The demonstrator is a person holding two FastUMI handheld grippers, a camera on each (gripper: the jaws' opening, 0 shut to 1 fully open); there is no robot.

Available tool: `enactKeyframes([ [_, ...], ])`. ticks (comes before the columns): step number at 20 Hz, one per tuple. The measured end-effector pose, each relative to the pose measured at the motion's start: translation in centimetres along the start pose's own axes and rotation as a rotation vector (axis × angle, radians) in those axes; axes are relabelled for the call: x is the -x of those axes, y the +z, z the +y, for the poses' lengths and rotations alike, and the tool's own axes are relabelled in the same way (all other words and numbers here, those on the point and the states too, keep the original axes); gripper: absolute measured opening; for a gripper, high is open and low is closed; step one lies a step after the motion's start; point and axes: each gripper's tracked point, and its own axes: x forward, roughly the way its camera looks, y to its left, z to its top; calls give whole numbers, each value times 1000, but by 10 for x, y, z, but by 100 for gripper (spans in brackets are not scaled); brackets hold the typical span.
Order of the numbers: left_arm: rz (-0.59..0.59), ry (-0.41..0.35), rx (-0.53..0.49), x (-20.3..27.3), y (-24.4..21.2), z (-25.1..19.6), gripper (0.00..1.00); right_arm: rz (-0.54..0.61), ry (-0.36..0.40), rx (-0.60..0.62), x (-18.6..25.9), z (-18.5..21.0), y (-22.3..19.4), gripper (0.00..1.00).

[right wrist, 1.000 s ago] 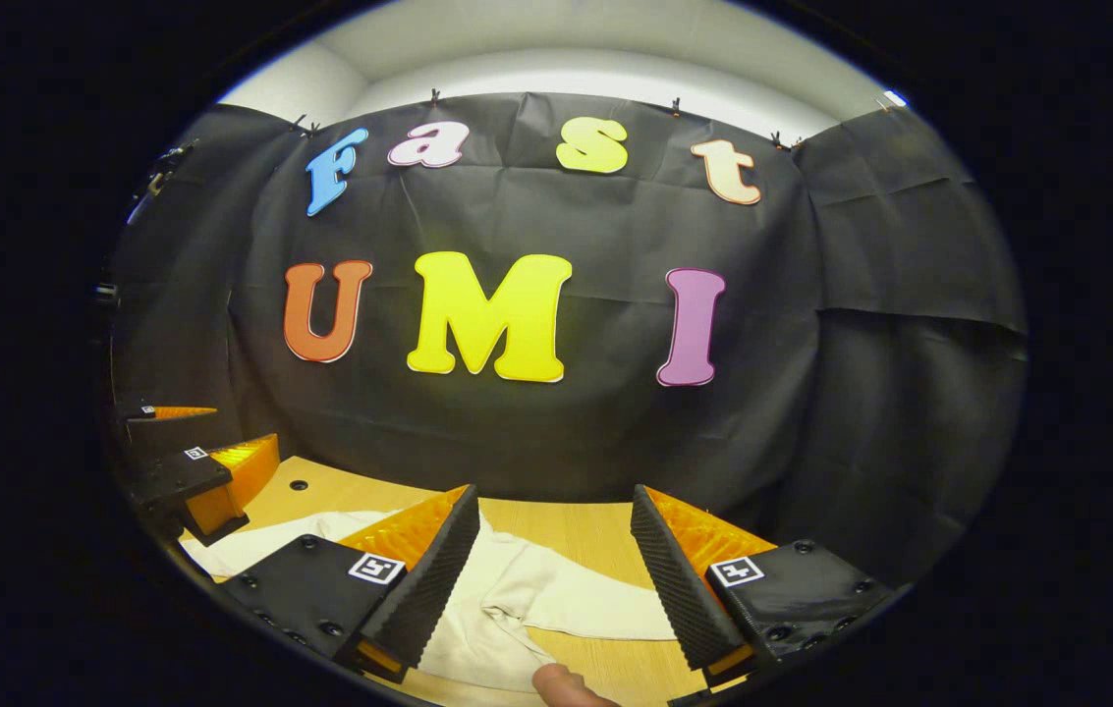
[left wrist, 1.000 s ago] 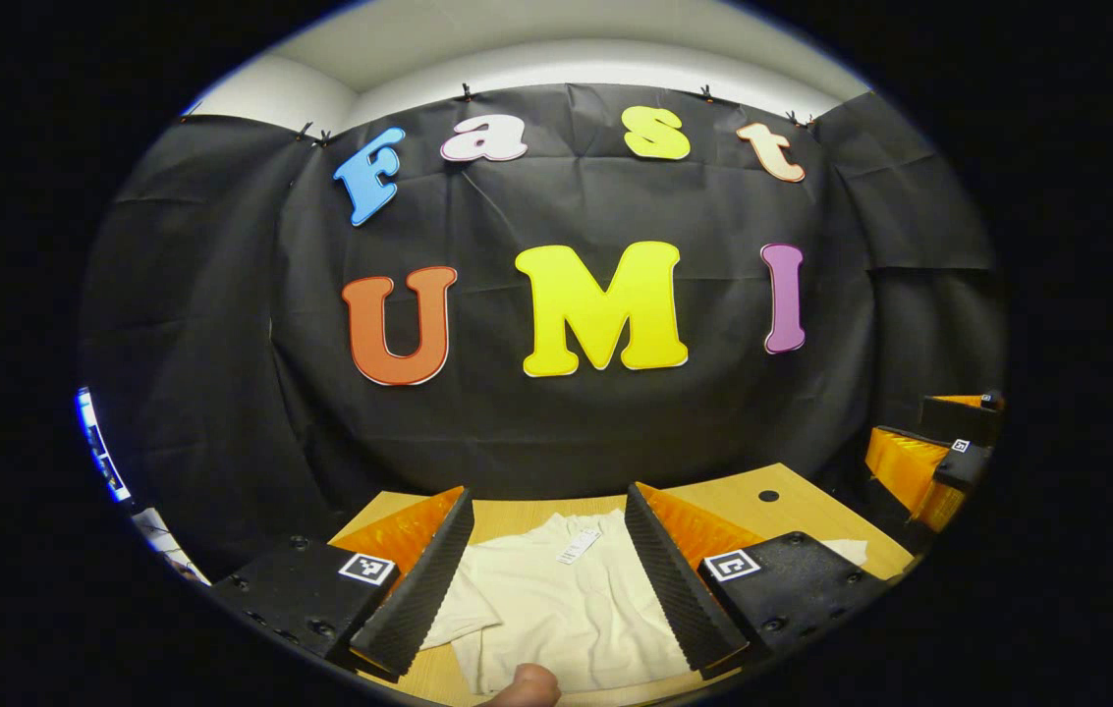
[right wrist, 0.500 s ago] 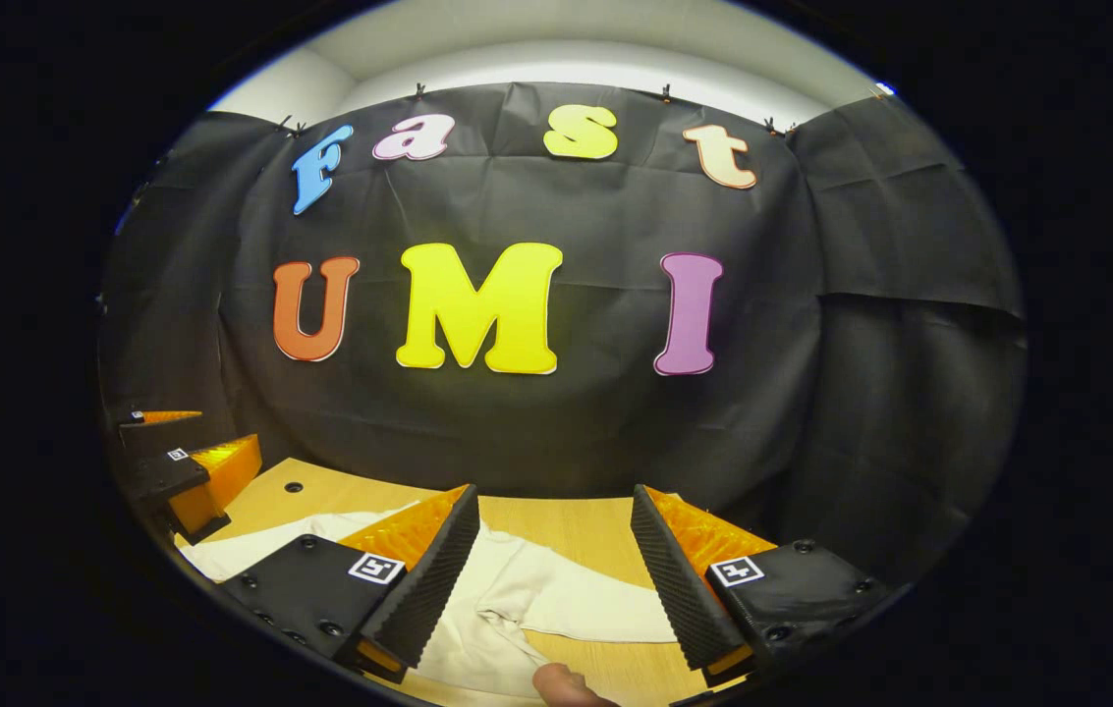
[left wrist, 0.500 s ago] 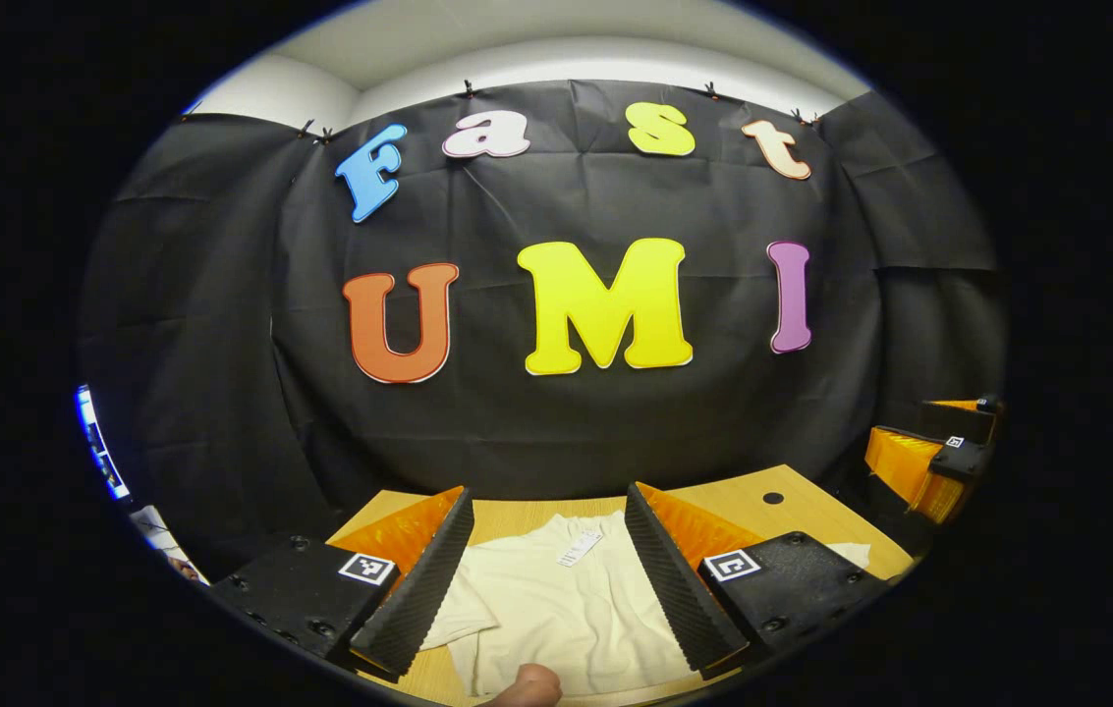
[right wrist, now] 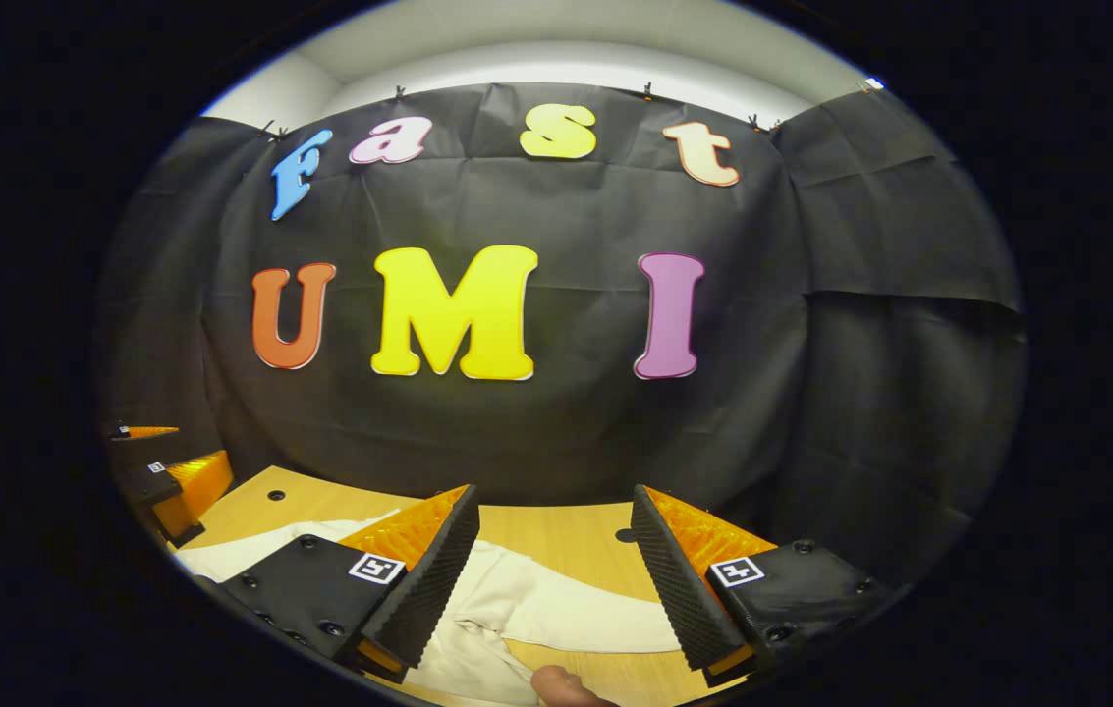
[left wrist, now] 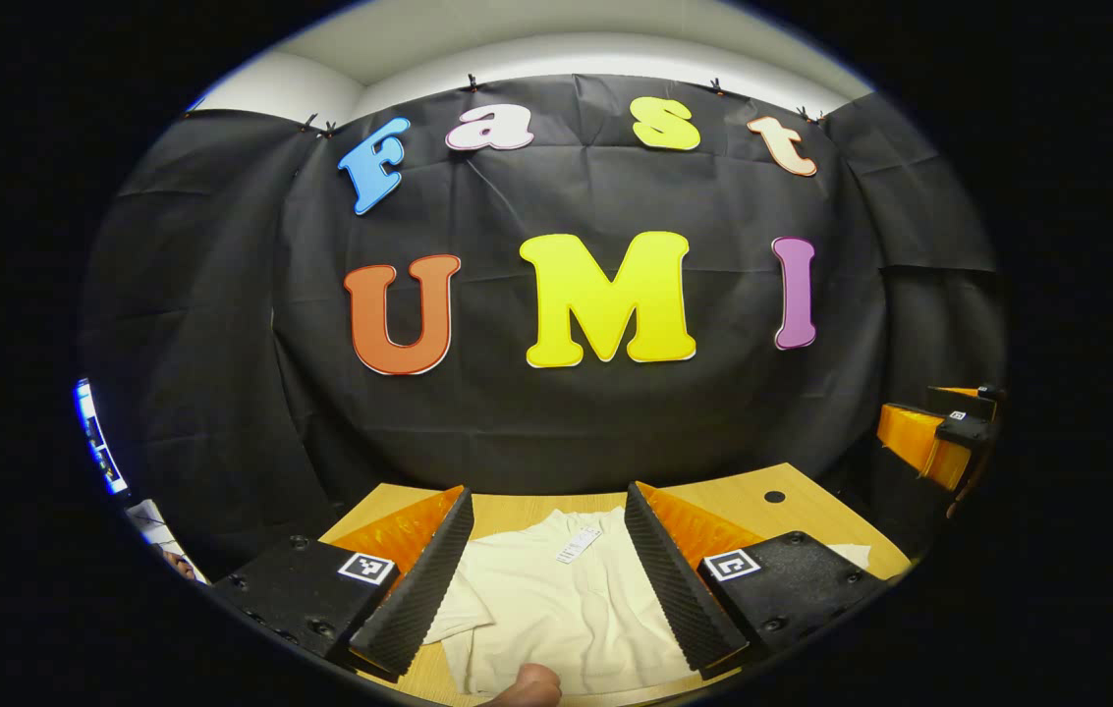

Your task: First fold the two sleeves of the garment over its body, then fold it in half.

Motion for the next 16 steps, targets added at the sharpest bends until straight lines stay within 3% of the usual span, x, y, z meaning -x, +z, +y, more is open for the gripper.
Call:
enactKeyframes([
  [3,-2,31,3,0,1,-2,98,29,-34,-18,-20,-39,-19,97],
  [7,20,68,5,3,-1,-14,98,128,-110,-40,-47,-103,-84,97],
  [12,24,120,-26,15,-2,-29,98,344,-164,-2,-67,-165,-193,97],
  [16,48,191,-14,30,-10,-30,98,551,-194,-67,-74,-195,-273,97],
])
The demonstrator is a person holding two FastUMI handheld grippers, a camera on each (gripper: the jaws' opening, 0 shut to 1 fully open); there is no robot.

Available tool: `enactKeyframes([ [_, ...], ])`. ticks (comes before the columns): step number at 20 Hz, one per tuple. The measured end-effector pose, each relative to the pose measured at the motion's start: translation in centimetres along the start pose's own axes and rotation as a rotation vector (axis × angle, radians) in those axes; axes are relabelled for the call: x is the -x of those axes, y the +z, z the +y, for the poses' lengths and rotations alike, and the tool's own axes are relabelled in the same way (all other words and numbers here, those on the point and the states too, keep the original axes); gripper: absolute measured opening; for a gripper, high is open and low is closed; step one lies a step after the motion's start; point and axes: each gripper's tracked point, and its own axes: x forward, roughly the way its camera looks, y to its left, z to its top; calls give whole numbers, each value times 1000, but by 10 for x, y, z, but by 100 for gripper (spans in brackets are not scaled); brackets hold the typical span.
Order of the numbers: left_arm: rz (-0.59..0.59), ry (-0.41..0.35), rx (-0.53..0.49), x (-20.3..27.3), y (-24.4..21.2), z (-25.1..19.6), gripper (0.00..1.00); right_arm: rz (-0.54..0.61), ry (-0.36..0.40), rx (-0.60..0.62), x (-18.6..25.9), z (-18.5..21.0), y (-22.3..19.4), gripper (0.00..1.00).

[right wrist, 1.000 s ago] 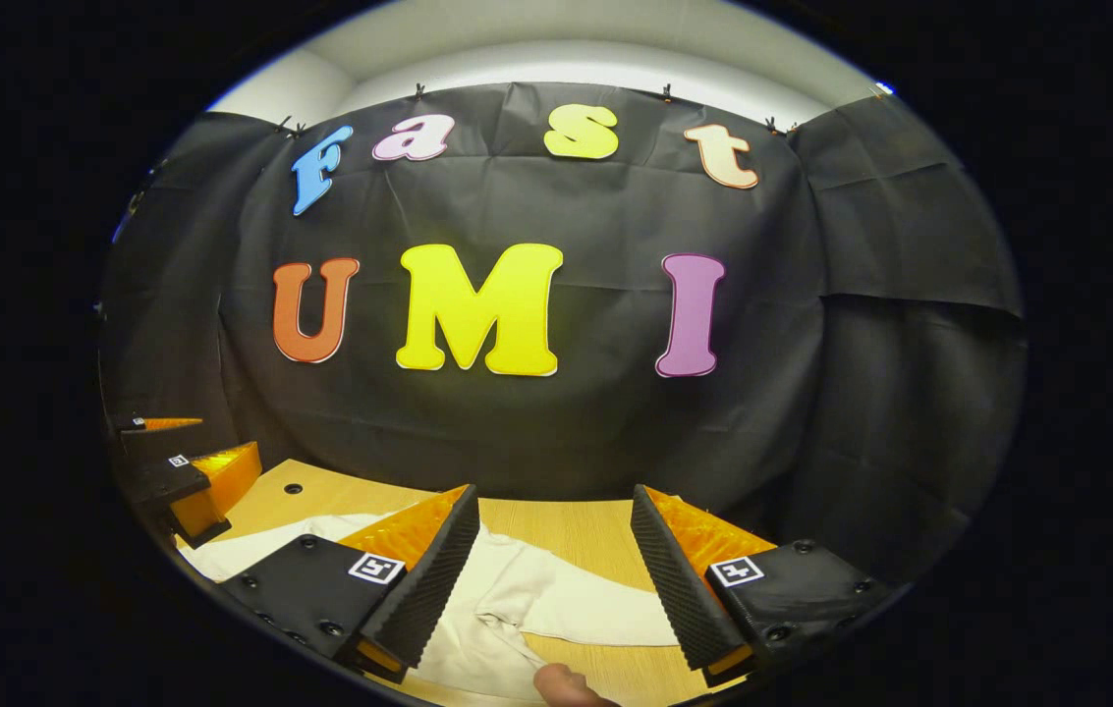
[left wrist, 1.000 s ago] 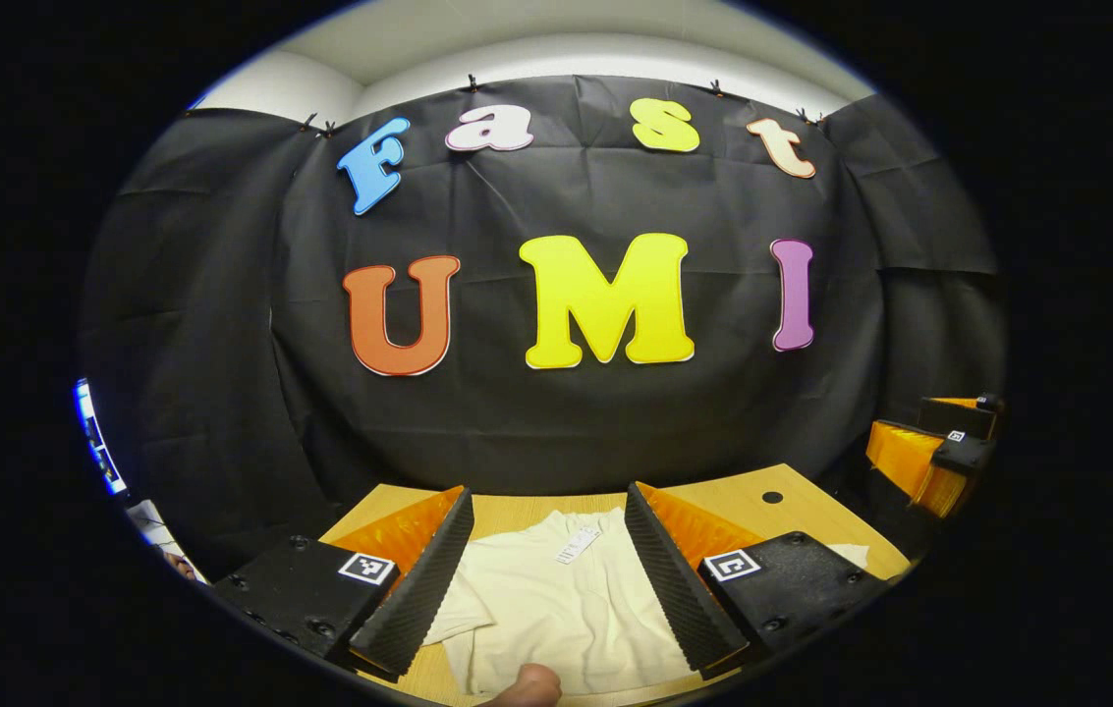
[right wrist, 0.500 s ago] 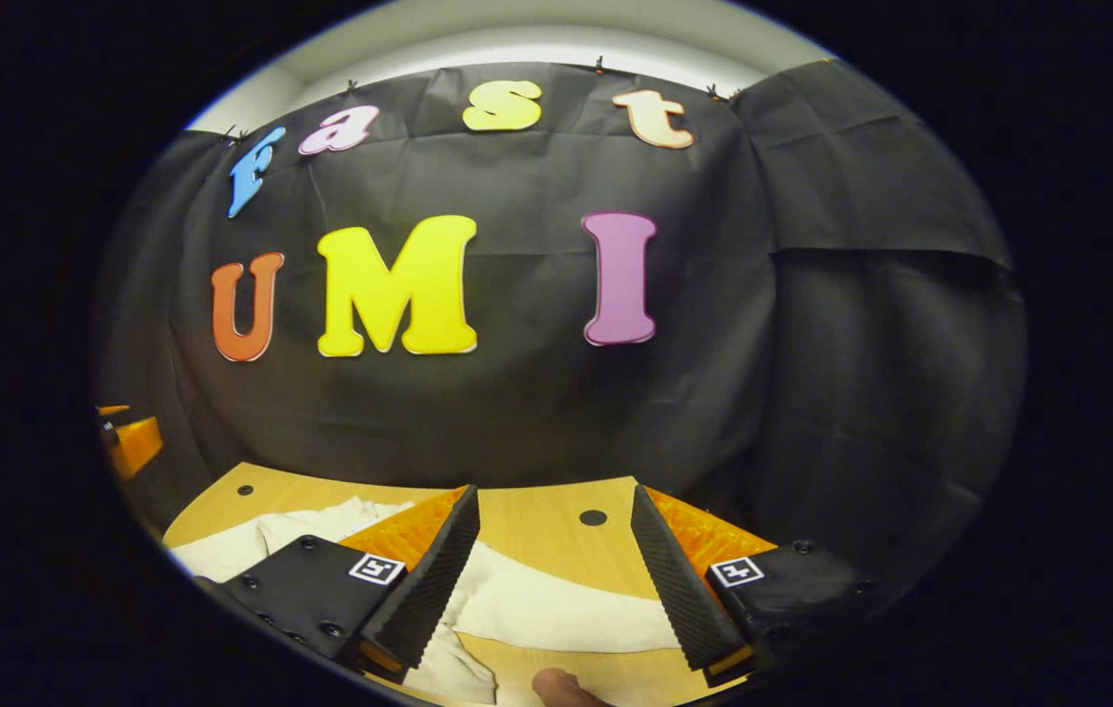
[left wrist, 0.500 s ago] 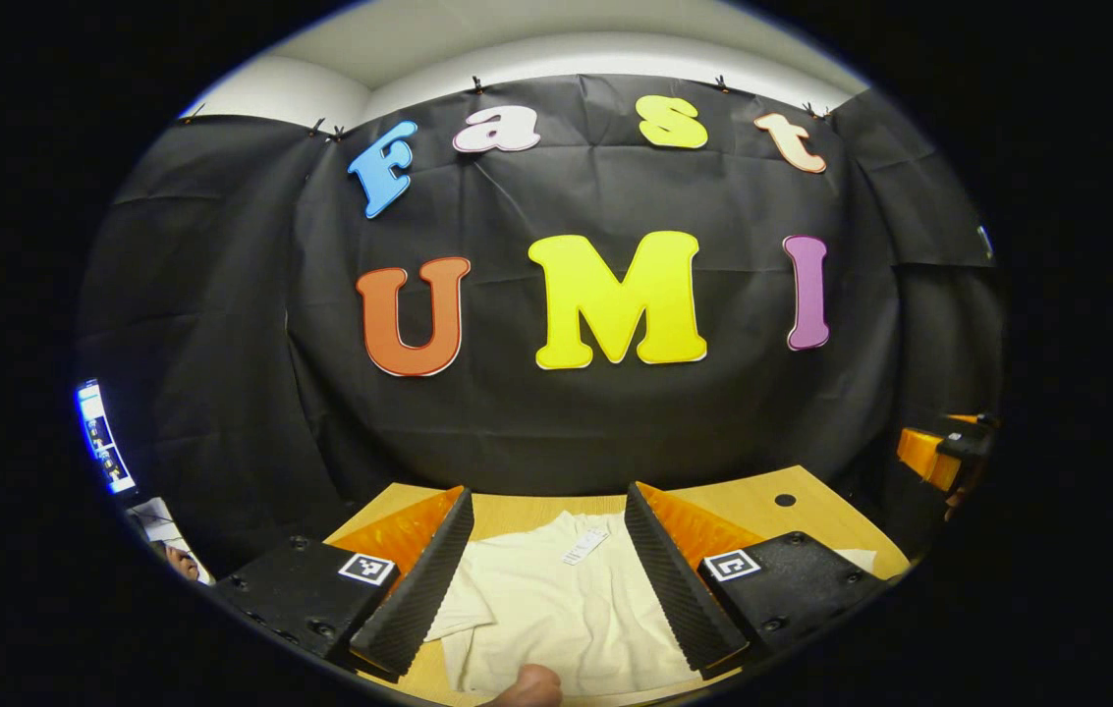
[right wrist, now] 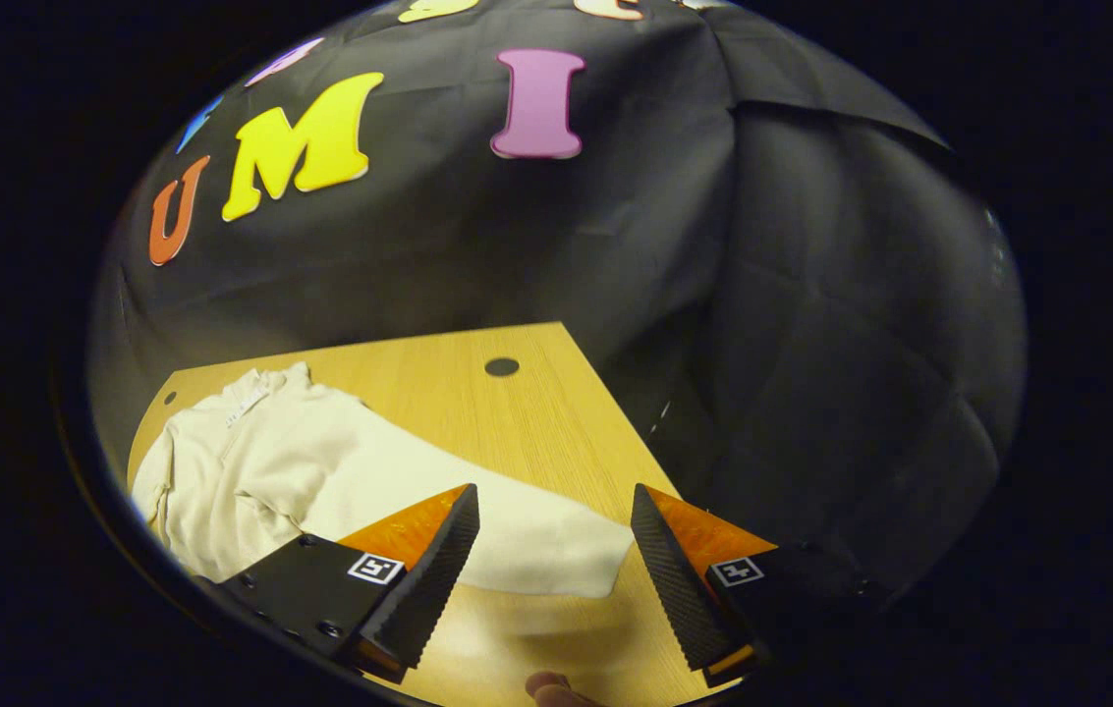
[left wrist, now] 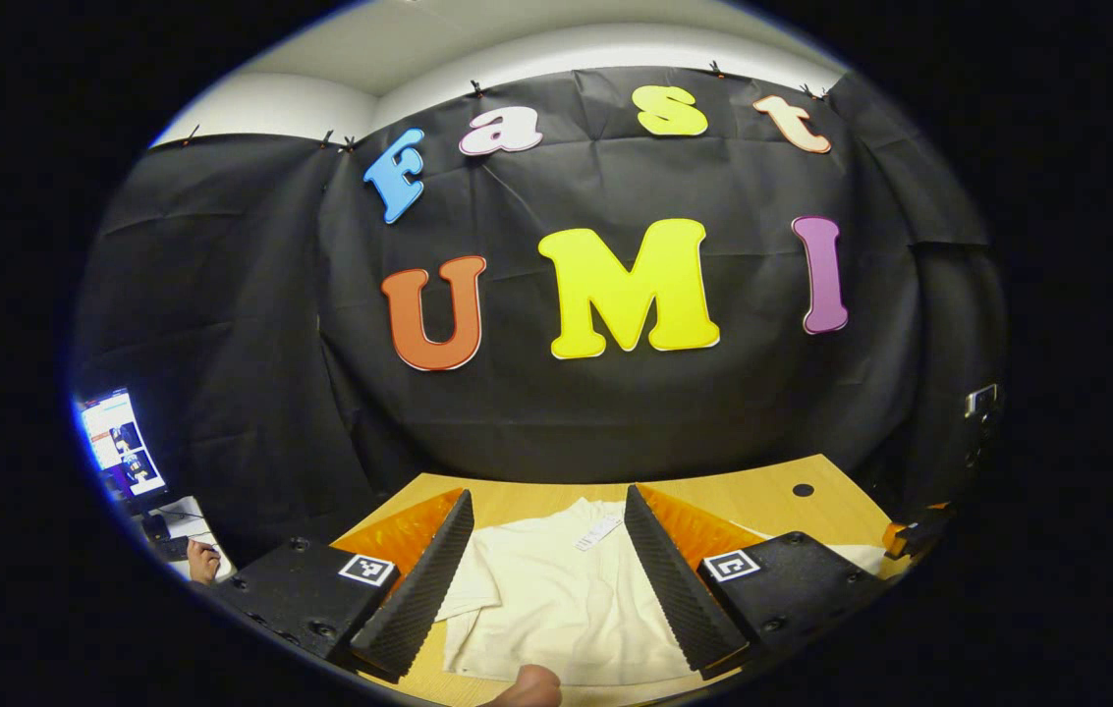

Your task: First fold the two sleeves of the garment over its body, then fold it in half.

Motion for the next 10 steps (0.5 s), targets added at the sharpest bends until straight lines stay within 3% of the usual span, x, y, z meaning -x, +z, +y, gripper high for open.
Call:
enactKeyframes([
  [5,21,64,2,9,-7,16,98,220,-84,-38,-45,-33,-60,97],
  [10,35,78,24,-1,-10,41,99,345,-70,-184,-64,-33,-67,98],
])
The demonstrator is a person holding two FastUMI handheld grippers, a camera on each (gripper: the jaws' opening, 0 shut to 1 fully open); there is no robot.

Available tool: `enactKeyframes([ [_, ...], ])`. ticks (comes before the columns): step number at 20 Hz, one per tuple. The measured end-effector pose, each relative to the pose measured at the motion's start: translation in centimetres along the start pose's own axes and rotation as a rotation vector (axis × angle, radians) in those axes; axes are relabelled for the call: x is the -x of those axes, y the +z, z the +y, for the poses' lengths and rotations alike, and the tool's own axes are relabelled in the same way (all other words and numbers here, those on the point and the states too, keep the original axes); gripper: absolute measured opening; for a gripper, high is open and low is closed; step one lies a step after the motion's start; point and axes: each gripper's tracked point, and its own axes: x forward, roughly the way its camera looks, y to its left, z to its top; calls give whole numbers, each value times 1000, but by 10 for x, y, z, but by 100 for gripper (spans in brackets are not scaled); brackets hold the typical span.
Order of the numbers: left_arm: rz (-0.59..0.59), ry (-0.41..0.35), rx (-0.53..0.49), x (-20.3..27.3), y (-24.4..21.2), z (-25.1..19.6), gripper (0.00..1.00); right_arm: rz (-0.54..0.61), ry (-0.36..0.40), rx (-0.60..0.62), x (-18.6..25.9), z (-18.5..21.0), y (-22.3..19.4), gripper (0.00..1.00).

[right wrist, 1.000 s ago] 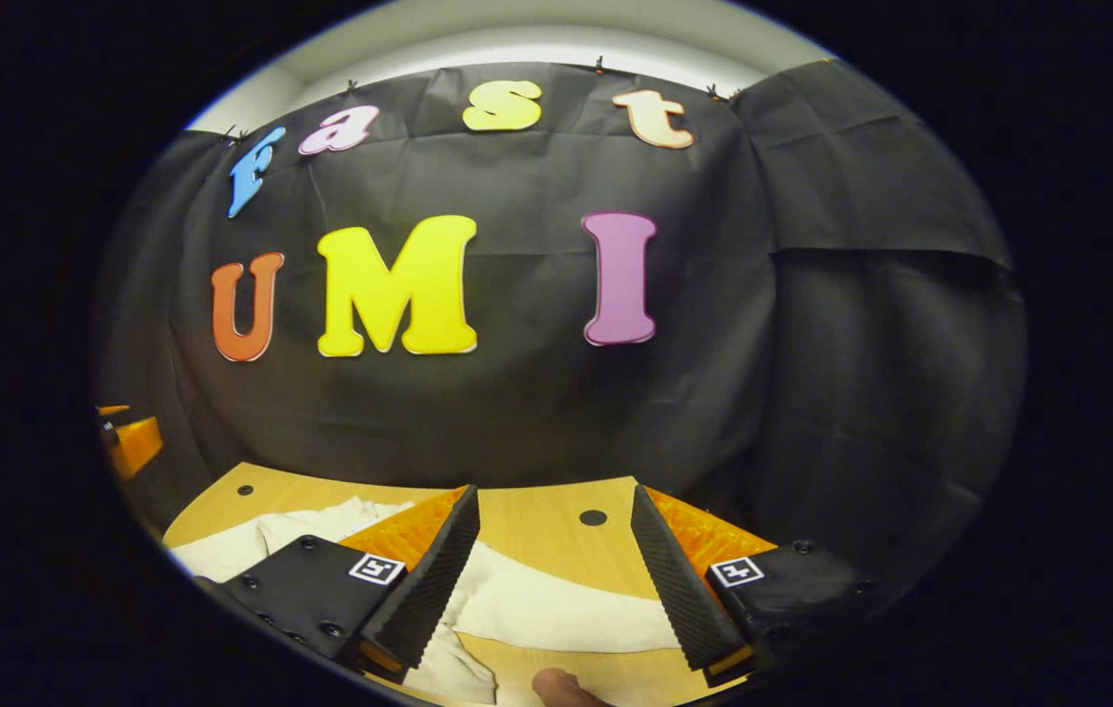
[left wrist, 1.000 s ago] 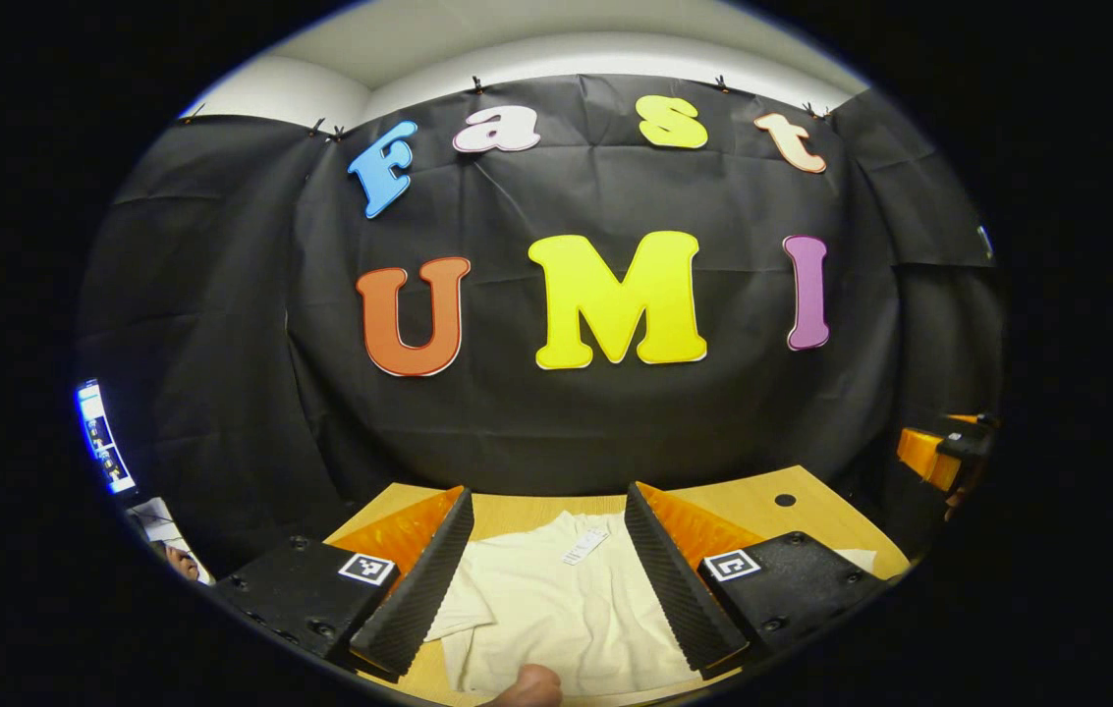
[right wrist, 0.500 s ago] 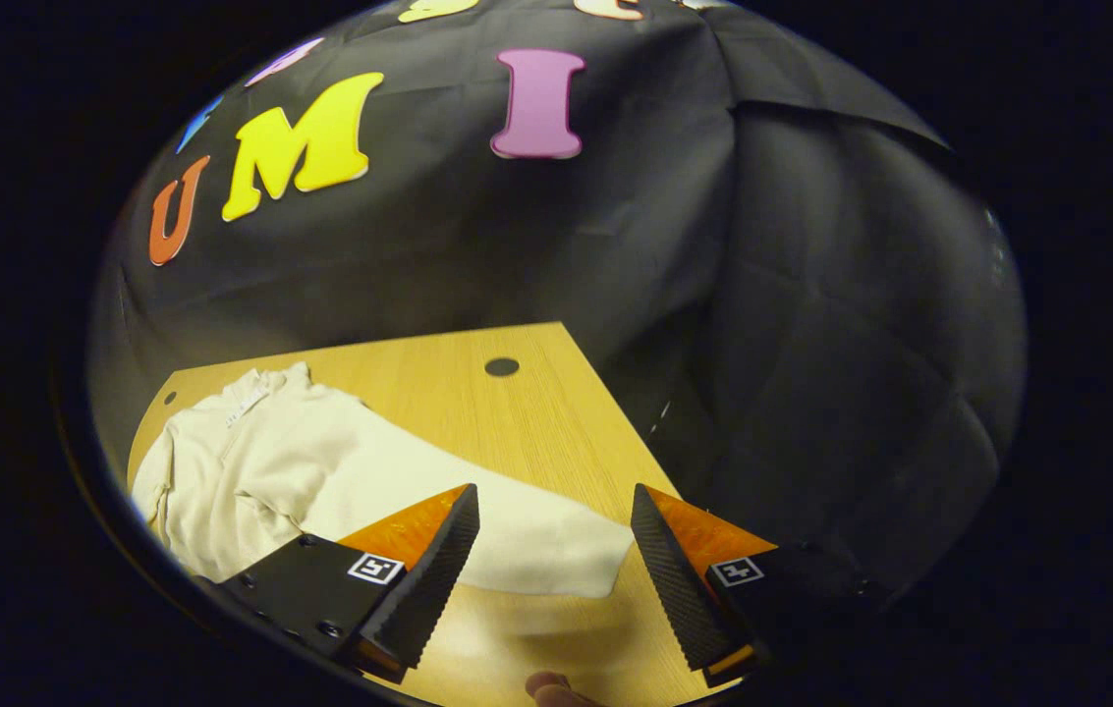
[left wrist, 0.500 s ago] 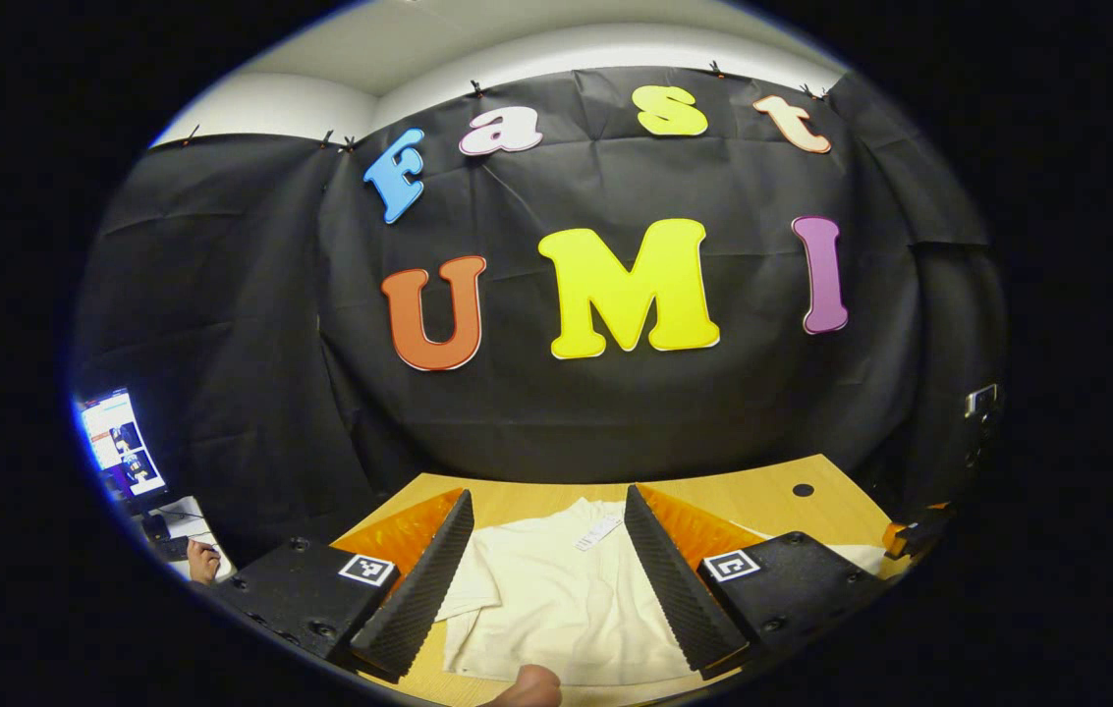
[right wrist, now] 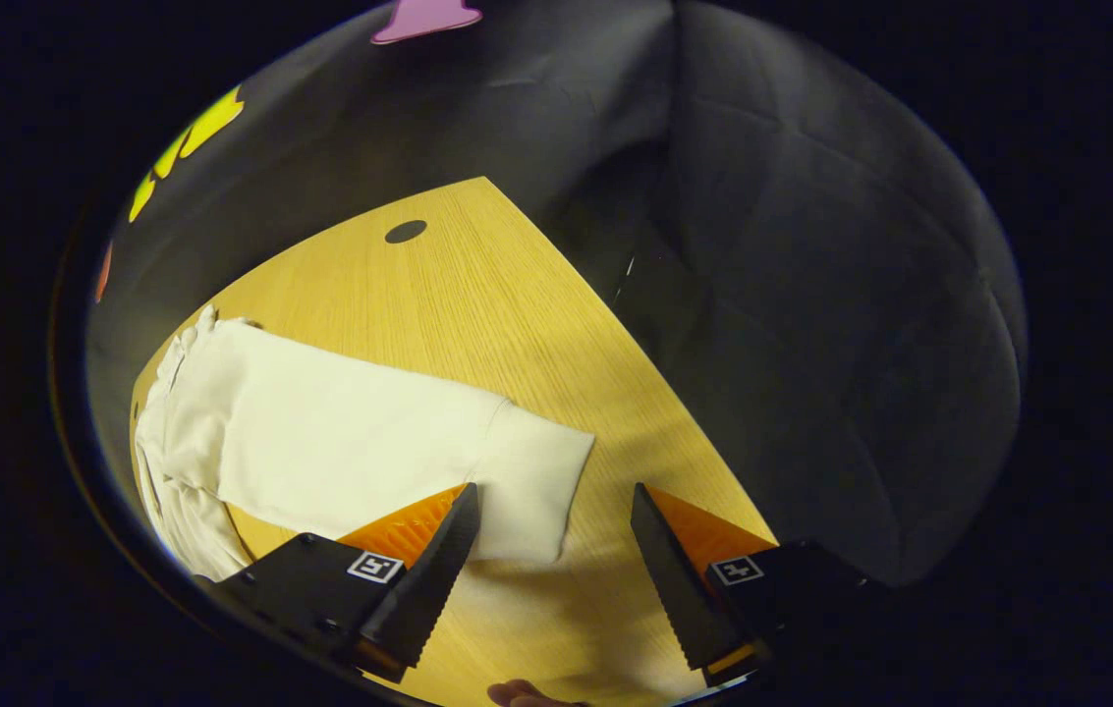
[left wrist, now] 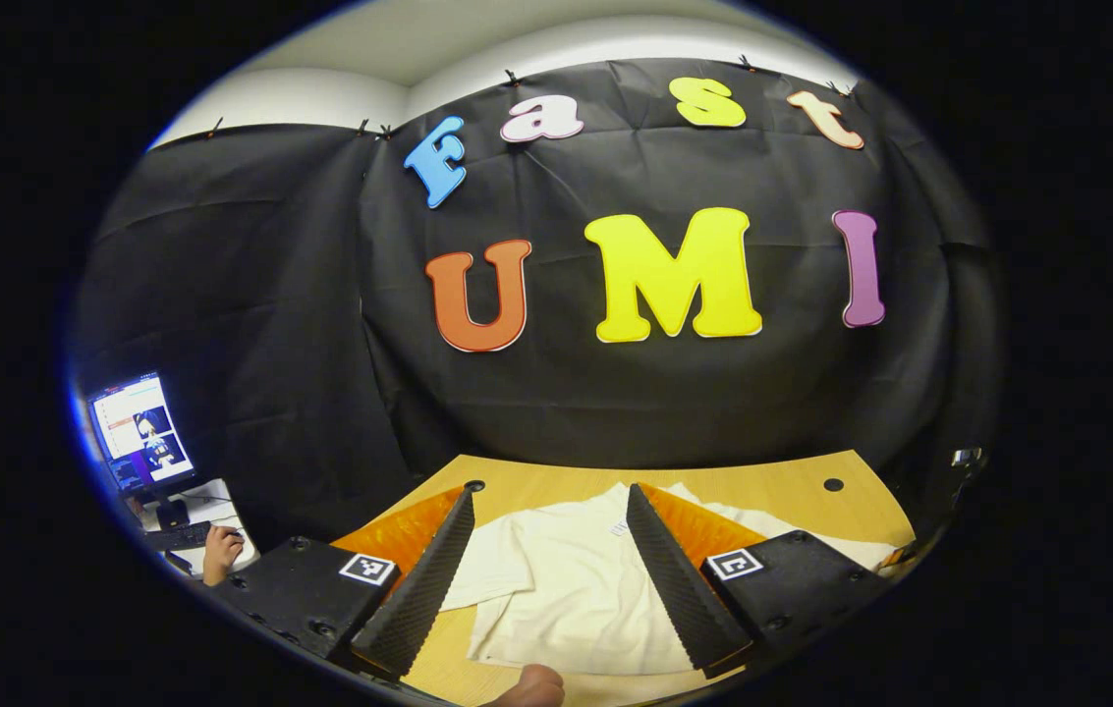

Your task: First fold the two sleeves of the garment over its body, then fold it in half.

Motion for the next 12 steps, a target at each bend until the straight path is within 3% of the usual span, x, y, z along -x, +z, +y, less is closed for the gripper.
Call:
enactKeyframes([
  [6,20,7,-12,-11,-5,36,99,72,-34,-16,-14,15,-2,92],
  [8,31,14,-6,-17,-8,45,99,110,-41,-29,-16,16,-3,70],
  [9,36,16,-1,-19,-10,48,99,121,-44,-30,-15,17,-2,67],
  [10,40,19,3,-20,-12,51,99,135,-44,-31,-16,17,-2,74],
  [11,45,24,6,-21,-14,55,99,134,-49,-38,-15,15,1,67],
  [12,47,28,11,-21,-15,58,99,138,-45,-56,-24,16,-2,74],
])
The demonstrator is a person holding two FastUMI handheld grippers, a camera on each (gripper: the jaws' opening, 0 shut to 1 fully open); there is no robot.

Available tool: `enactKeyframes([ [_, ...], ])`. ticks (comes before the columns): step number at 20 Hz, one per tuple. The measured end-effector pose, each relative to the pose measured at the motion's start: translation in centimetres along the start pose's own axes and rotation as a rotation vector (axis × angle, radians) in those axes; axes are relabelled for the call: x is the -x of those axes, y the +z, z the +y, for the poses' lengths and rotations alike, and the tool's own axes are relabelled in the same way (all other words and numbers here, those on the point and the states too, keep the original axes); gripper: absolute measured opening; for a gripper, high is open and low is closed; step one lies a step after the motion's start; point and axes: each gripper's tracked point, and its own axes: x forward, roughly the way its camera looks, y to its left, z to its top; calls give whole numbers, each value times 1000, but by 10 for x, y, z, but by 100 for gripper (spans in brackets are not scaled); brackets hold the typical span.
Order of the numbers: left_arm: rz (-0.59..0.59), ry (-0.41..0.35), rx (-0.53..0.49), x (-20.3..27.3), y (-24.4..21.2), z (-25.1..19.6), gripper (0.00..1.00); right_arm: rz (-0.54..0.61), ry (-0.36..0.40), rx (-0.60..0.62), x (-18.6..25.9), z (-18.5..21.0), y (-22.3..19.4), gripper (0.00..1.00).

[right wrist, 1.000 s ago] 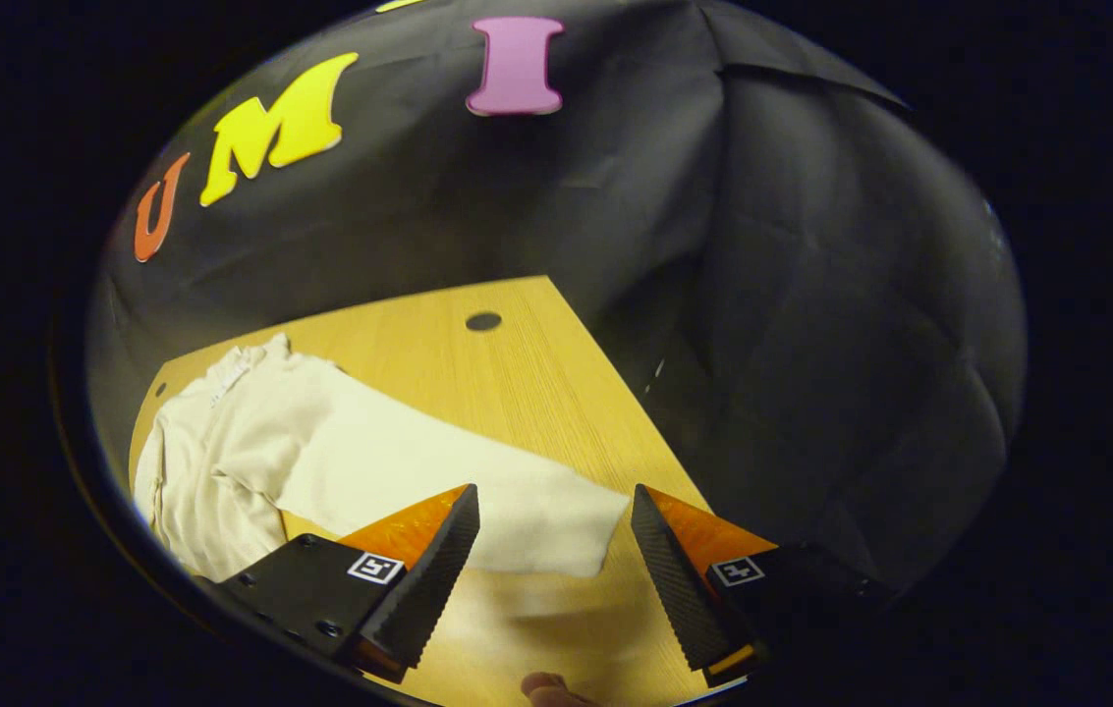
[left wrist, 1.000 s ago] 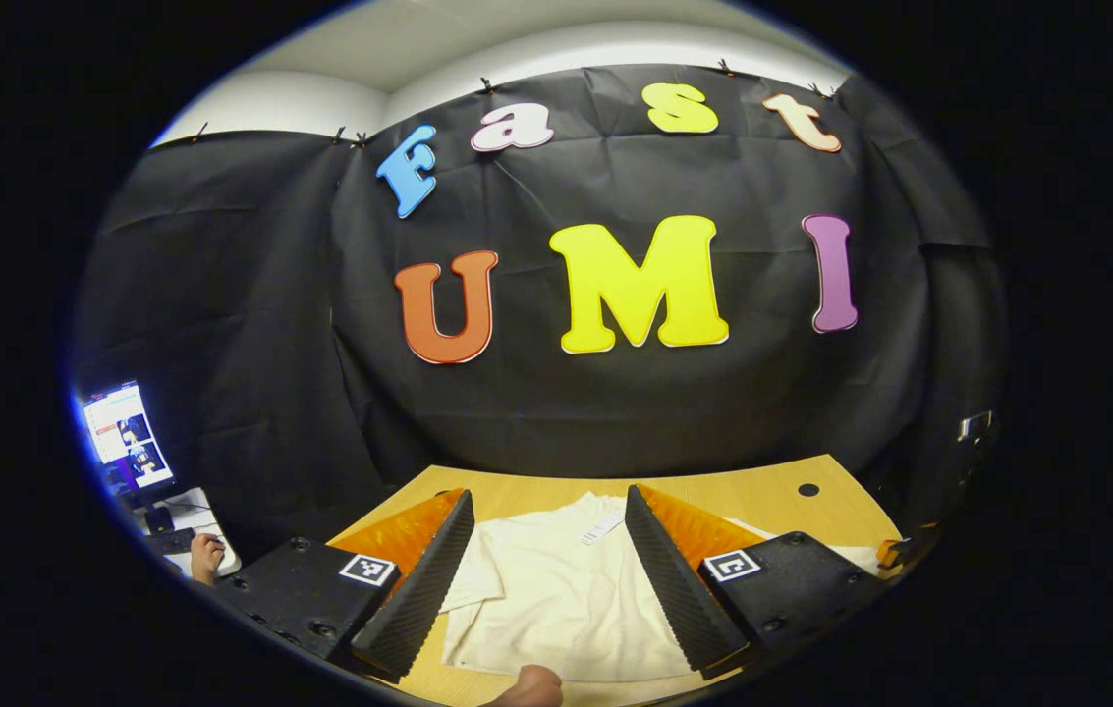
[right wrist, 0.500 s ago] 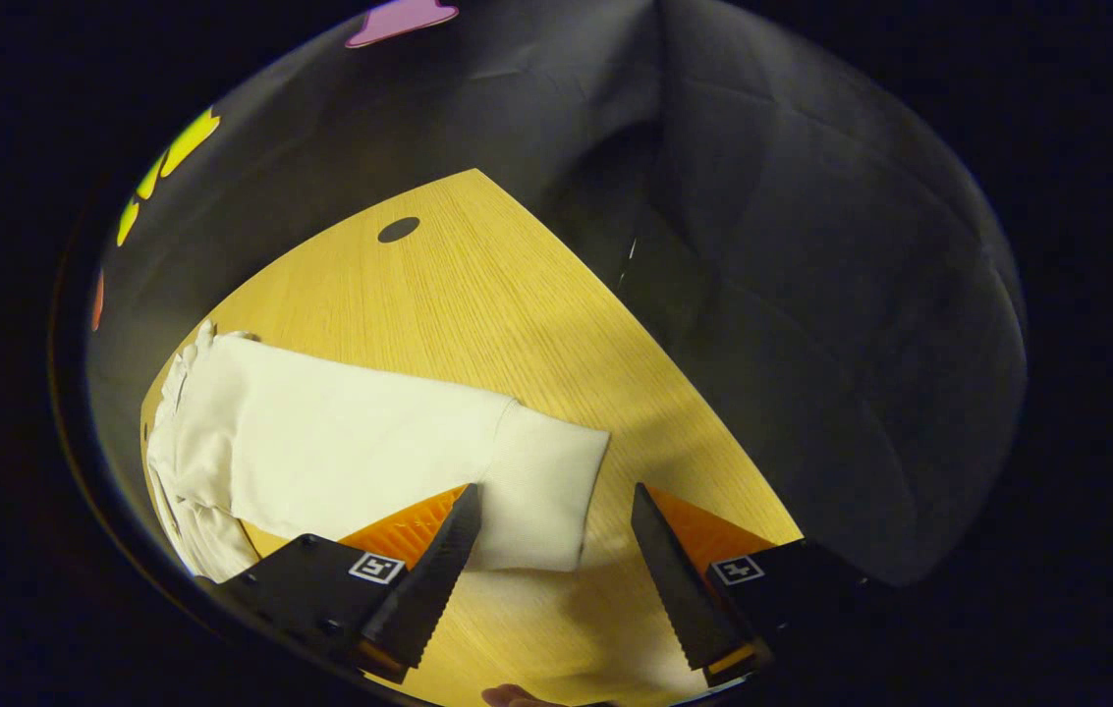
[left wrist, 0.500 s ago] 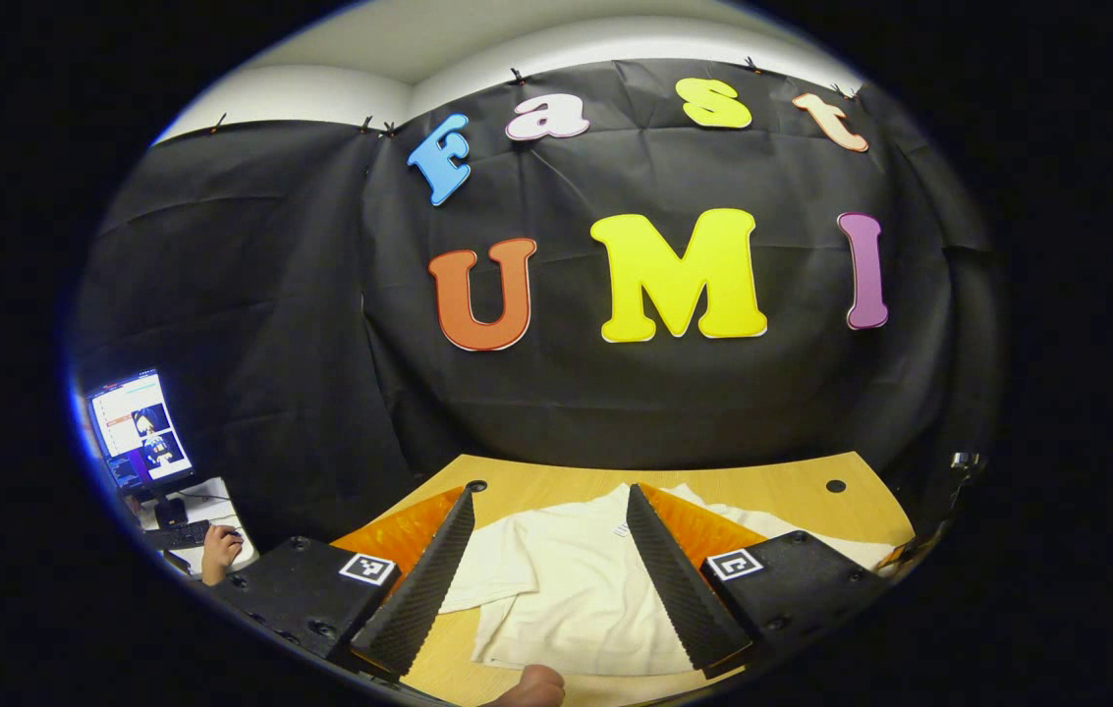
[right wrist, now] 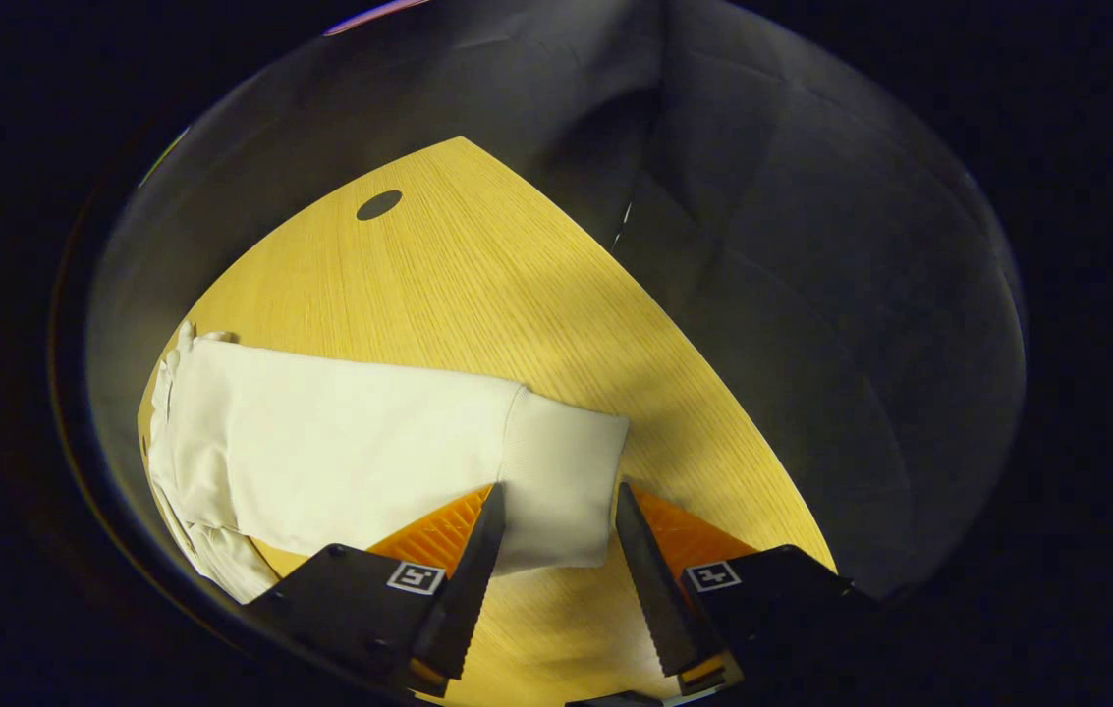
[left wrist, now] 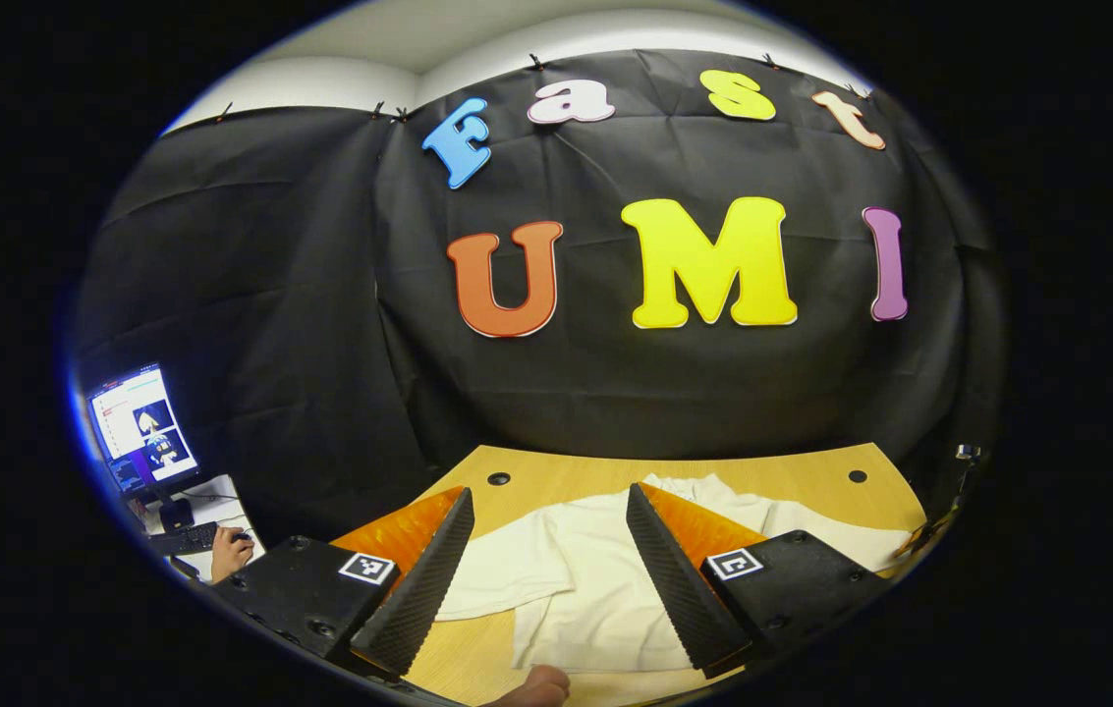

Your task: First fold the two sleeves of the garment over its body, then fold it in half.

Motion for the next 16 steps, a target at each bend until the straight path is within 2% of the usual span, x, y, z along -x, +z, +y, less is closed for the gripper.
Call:
enactKeyframes([
  [1,1,5,5,0,-2,3,99,6,-4,-13,7,2,2,51],
  [4,12,4,16,-2,-6,5,99,15,27,-33,8,11,3,48],
  [5,12,2,17,-2,-7,5,99,14,21,-37,9,12,6,13],
  [10,16,-10,22,-7,-13,7,99,14,4,1,11,12,2,13],
  [11,16,-12,27,-8,-13,7,99,5,4,0,17,12,3,1],
  [16,13,-48,42,-16,-17,5,99,-93,49,30,71,29,33,0],
])
